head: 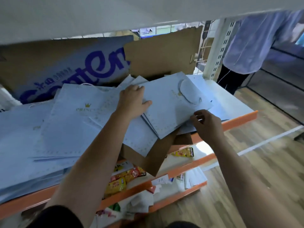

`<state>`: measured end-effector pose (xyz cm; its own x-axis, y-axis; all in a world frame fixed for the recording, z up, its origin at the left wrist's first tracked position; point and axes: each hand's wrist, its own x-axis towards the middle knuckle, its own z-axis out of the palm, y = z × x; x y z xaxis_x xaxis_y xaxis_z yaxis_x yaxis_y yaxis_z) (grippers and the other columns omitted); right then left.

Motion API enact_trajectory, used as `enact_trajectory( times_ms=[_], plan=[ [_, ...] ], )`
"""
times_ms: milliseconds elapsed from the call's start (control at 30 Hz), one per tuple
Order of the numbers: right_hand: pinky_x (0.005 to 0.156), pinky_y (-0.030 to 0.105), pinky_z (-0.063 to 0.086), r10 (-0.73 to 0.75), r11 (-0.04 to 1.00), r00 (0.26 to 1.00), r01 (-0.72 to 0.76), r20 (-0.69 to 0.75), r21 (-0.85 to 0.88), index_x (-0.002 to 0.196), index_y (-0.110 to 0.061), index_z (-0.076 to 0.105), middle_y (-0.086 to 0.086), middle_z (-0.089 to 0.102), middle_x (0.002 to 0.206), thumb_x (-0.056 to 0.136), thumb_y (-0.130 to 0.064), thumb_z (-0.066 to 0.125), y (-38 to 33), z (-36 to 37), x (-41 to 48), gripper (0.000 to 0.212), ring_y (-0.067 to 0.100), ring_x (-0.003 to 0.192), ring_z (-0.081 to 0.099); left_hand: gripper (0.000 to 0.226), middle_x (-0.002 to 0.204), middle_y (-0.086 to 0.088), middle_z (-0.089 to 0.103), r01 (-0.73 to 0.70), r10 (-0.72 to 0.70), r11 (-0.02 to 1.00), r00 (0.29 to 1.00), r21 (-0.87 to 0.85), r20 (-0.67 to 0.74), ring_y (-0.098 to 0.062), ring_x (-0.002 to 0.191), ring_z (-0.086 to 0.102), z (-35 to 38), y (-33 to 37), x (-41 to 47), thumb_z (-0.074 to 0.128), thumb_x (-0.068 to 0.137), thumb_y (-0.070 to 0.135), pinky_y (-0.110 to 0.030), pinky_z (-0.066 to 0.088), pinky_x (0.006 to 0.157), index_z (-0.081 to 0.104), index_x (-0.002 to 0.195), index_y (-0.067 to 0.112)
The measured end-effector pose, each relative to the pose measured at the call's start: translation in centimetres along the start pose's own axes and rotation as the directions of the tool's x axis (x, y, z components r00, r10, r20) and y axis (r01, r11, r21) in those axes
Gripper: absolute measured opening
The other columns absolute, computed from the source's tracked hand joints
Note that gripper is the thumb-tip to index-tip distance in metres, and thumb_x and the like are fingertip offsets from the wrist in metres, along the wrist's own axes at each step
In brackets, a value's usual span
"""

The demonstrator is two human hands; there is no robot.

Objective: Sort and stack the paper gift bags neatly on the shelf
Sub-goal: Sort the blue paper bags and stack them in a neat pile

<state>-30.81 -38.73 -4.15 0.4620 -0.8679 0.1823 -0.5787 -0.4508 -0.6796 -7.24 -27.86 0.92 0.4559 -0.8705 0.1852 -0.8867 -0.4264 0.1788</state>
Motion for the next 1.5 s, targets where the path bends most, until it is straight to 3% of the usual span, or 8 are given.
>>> enact_trajectory(
  times_ms=[133, 267, 500, 667, 900, 1000, 1067, 1500],
  plan=[
    [0.056, 0.011, 0.036, 0.016, 0.996, 1.0, -0.017, 0.013, 0.09, 0.12, -0.011, 0.06, -0.002, 0.065, 0.093, 0.093, -0.029, 0.061, 0.7, -0.2, 0.6, 0.033, 0.011, 0.074, 0.057, 0.081, 0.153, -0.011, 0.027, 0.093, -0.093, 0.993, 0.996, 0.077, -0.006, -0.034, 0.138, 0.022, 0.4, 0.6, 0.2, 0.054, 0.087, 0.059, -0.049, 0.024, 0.106, 0.027, 0.148, 0.014],
    [0.07, 0.028, 0.046, 0.096, 0.977, 0.995, -0.098, 0.016, 0.192, 0.129, -0.014, 0.051, 0.007, 0.07, 0.101, 0.091, -0.036, 0.063, 1.6, 0.1, 1.3, 0.046, 0.021, 0.086, 0.065, 0.087, 0.151, -0.01, 0.031, 0.138, -0.142, 0.982, 0.99, 0.128, 0.022, -0.035, 0.136, 0.021, 0.1, 0.7, 0.7, 0.055, 0.08, 0.066, -0.051, 0.024, 0.103, 0.031, 0.146, 0.014],
    [0.064, 0.031, 0.052, 0.313, 0.776, 0.95, -0.268, 0.022, 0.571, 0.143, -0.006, 0.028, -0.003, 0.053, 0.085, 0.081, -0.015, 0.076, 2.9, -0.1, 2.4, 0.078, 0.018, 0.072, 0.061, 0.042, 0.1, -0.003, 0.066, 0.067, -0.095, 0.991, 0.959, -0.112, -0.268, -0.027, 0.106, 0.052, 1.1, 1.4, -1.3, 0.056, 0.09, 0.05, -0.039, 0.03, 0.087, 0.067, 0.111, 0.016],
    [0.063, 0.037, 0.056, 0.327, 0.662, 0.933, -0.341, 0.152, 0.668, 0.111, 0.003, 0.06, 0.014, 0.071, 0.092, 0.072, 0.0, 0.073, 4.5, -0.8, 3.0, 0.041, 0.032, 0.081, 0.07, 0.046, 0.124, -0.013, 0.059, 0.081, -0.1, 0.99, 0.979, -0.113, -0.177, -0.031, 0.117, 0.049, 1.4, 1.2, -0.6, 0.058, 0.092, 0.037, -0.044, 0.045, 0.092, 0.06, 0.127, 0.007],
    [0.075, 0.062, 0.054, 0.361, 0.664, 0.91, -0.405, 0.205, 0.628, 0.088, 0.002, 0.061, 0.026, 0.069, 0.092, 0.053, -0.01, 0.074, 4.7, -0.5, 2.2, 0.039, 0.048, 0.085, 0.066, 0.054, 0.122, -0.016, 0.06, 0.134, -0.144, 0.959, 0.989, -0.249, -0.021, -0.029, 0.113, 0.055, 1.5, 1.9, 0.9, 0.058, 0.093, 0.041, -0.038, 0.044, 0.09, 0.055, 0.128, 0.0],
    [0.079, 0.058, 0.056, 0.37, 0.659, 0.904, -0.418, 0.214, 0.626, 0.103, -0.002, 0.057, 0.017, 0.071, 0.094, 0.053, -0.013, 0.075, 4.7, -0.5, 2.0, 0.054, 0.037, 0.086, 0.069, 0.045, 0.06, -0.009, 0.045, 0.158, -0.171, 0.938, 0.985, -0.31, -0.017, -0.023, 0.058, 0.047, 1.3, 2.2, 0.8, 0.053, 0.095, 0.042, -0.036, 0.033, 0.054, 0.058, 0.08, 0.0],
    [0.079, 0.054, 0.057, 0.357, 0.677, 0.915, -0.391, 0.186, 0.624, 0.112, -0.004, 0.051, 0.015, 0.07, 0.097, 0.06, -0.017, 0.077, 4.4, -0.3, 1.8, 0.059, 0.032, 0.087, 0.07, 0.049, 0.056, -0.003, 0.029, 0.162, -0.182, 0.937, 0.983, -0.31, -0.037, -0.019, 0.053, 0.032, 1.1, 2.2, 0.6, 0.05, 0.096, 0.043, -0.032, 0.019, 0.051, 0.035, 0.061, 0.013],
    [0.071, 0.031, 0.052, 0.094, 0.804, 0.996, -0.07, -0.01, 0.591, 0.113, -0.023, 0.038, 0.003, 0.064, 0.103, 0.09, -0.036, 0.064, -5.2, 2.8, -0.5, 0.037, 0.011, 0.088, 0.062, 0.03, 0.063, 0.006, 0.045, 0.283, -0.462, 0.853, 0.802, -0.439, -0.379, -0.013, 0.057, 0.042, -3.7, -5.8, -10.4, 0.047, 0.099, 0.038, -0.025, 0.023, 0.054, 0.047, 0.083, 0.013]
  ],
)
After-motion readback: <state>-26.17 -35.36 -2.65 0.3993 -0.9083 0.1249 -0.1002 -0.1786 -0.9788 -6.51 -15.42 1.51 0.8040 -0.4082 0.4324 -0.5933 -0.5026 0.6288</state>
